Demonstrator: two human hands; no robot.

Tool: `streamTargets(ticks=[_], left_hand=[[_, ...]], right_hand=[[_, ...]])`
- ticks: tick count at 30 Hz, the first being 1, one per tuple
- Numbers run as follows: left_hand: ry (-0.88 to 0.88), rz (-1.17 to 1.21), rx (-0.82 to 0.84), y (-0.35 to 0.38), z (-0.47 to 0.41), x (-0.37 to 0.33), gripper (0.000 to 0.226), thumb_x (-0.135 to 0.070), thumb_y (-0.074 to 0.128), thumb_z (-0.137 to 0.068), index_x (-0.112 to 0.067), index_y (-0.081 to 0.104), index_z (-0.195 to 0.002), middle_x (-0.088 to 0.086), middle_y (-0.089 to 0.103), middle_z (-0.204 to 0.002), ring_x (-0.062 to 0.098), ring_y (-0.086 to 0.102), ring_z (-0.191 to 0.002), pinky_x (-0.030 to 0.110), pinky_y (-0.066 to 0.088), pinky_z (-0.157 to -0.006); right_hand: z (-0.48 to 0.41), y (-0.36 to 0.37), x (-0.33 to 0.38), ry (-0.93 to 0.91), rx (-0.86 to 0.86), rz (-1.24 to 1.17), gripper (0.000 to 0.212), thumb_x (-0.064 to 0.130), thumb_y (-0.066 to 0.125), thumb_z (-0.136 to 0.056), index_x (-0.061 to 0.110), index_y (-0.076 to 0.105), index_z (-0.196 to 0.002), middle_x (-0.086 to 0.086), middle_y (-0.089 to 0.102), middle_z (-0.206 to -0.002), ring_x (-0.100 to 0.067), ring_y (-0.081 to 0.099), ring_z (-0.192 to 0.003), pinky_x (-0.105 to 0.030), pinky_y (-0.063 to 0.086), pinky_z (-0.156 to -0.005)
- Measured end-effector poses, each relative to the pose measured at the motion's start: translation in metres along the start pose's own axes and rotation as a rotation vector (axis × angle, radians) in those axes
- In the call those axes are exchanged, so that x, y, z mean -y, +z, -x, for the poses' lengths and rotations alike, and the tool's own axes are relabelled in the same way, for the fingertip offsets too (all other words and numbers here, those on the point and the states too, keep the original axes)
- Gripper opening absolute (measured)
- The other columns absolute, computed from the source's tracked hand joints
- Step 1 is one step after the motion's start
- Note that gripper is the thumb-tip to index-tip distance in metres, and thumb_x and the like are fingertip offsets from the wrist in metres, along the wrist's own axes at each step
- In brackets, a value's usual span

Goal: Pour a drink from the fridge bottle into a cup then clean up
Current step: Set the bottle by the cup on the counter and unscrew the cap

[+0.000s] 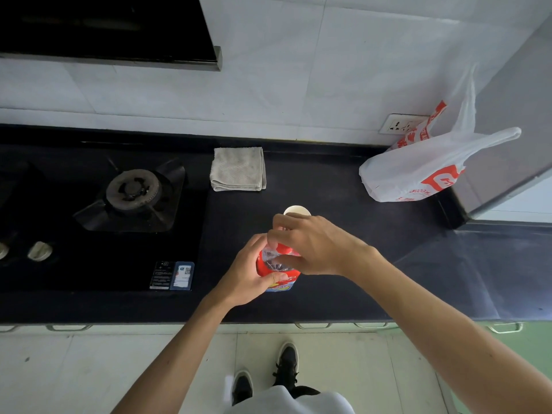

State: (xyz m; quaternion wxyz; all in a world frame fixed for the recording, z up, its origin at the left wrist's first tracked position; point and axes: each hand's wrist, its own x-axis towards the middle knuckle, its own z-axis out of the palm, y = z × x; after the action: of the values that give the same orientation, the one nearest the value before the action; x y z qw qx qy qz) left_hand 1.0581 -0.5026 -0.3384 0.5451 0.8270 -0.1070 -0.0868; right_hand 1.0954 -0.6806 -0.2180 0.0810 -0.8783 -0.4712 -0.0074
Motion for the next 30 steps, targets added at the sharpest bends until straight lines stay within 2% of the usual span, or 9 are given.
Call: streamTargets(ticks=[3, 6, 10, 11, 13, 16, 21, 26, 30], left_hand=[[-0.027, 0.001, -0.007, 0.001, 0.000, 0.002, 0.065, -0.029, 0.083, -0.078, -0.032, 0.047, -0.132, -0.012, 0.057, -0.125, 0.002, 0.057, -0.118, 0.021, 0.054, -0.094], [-0.033, 0.012, -0.010, 0.002, 0.000, 0.002, 0.064, -0.027, 0.083, -0.078, -0.029, 0.049, -0.131, -0.011, 0.056, -0.128, 0.000, 0.056, -0.120, 0.017, 0.051, -0.094], [-0.005, 0.010, 0.002, 0.001, 0.001, 0.004, 0.071, -0.027, 0.083, -0.079, -0.036, 0.043, -0.137, -0.011, 0.050, -0.135, 0.000, 0.051, -0.126, 0.013, 0.049, -0.096], [-0.006, 0.010, 0.002, 0.001, 0.001, 0.004, 0.072, -0.027, 0.082, -0.080, -0.042, 0.040, -0.136, -0.013, 0.049, -0.135, 0.000, 0.050, -0.126, 0.013, 0.049, -0.095], [-0.003, 0.006, 0.002, 0.000, 0.001, 0.003, 0.073, -0.028, 0.082, -0.079, -0.047, 0.038, -0.134, -0.015, 0.048, -0.134, 0.000, 0.050, -0.126, 0.016, 0.050, -0.096], [-0.005, 0.016, 0.008, 0.001, 0.000, 0.005, 0.072, -0.031, 0.082, -0.078, -0.038, 0.042, -0.137, -0.014, 0.049, -0.134, 0.005, 0.051, -0.127, 0.026, 0.054, -0.098], [-0.026, 0.009, 0.007, 0.003, 0.000, 0.009, 0.072, -0.035, 0.081, -0.077, -0.029, 0.044, -0.138, -0.012, 0.051, -0.132, 0.012, 0.055, -0.125, 0.035, 0.057, -0.095], [-0.027, 0.023, 0.008, 0.002, 0.000, 0.007, 0.070, -0.027, 0.083, -0.077, -0.039, 0.045, -0.134, -0.012, 0.050, -0.132, 0.013, 0.054, -0.125, 0.030, 0.058, -0.092], [-0.049, 0.049, 0.018, 0.002, 0.001, 0.005, 0.073, -0.021, 0.084, -0.077, -0.036, 0.046, -0.137, -0.018, 0.047, -0.133, 0.007, 0.049, -0.128, 0.033, 0.058, -0.092]], right_hand=[[-0.013, 0.020, 0.009, 0.041, -0.131, -0.021, 0.024, 0.030, 0.078, -0.081, 0.010, 0.065, -0.079, -0.004, 0.058, -0.078, -0.022, 0.056, -0.069, -0.035, 0.049, -0.049], [-0.021, 0.033, 0.010, 0.096, -0.204, -0.028, 0.024, 0.027, 0.076, -0.085, 0.009, 0.062, -0.079, -0.003, 0.058, -0.076, -0.021, 0.053, -0.070, -0.038, 0.052, -0.051], [-0.012, 0.028, 0.004, 0.190, -0.206, -0.106, 0.030, 0.034, 0.076, -0.083, 0.010, 0.059, -0.087, -0.001, 0.061, -0.083, -0.018, 0.052, -0.072, -0.016, 0.030, -0.048], [-0.008, 0.028, 0.001, 0.210, -0.203, -0.106, 0.033, 0.038, 0.076, -0.082, 0.011, 0.059, -0.089, 0.000, 0.061, -0.084, -0.015, 0.049, -0.072, -0.016, 0.026, -0.049], [0.000, 0.029, -0.005, 0.257, -0.167, -0.148, 0.038, 0.047, 0.073, -0.083, 0.013, 0.060, -0.093, 0.002, 0.059, -0.087, -0.012, 0.044, -0.075, -0.025, 0.038, -0.052], [0.011, 0.027, -0.013, 0.266, -0.111, -0.247, 0.045, 0.057, 0.060, -0.085, 0.015, 0.063, -0.101, 0.004, 0.057, -0.094, -0.014, 0.049, -0.081, -0.040, 0.054, -0.061], [0.016, 0.024, -0.017, 0.157, -0.087, -0.270, 0.032, 0.031, 0.064, -0.092, 0.016, 0.063, -0.120, 0.002, 0.053, -0.103, -0.016, 0.052, -0.090, -0.039, 0.056, -0.070], [0.022, 0.023, -0.016, 0.233, -0.239, -0.568, 0.028, 0.015, 0.069, -0.089, 0.015, 0.064, -0.116, 0.007, 0.056, -0.108, -0.008, 0.055, -0.094, -0.020, 0.050, -0.078], [0.050, 0.035, -0.027, 0.422, -0.368, -0.740, 0.027, 0.010, 0.078, -0.079, 0.014, 0.063, -0.102, 0.005, 0.067, -0.098, -0.016, 0.063, -0.091, -0.034, 0.054, -0.079]])
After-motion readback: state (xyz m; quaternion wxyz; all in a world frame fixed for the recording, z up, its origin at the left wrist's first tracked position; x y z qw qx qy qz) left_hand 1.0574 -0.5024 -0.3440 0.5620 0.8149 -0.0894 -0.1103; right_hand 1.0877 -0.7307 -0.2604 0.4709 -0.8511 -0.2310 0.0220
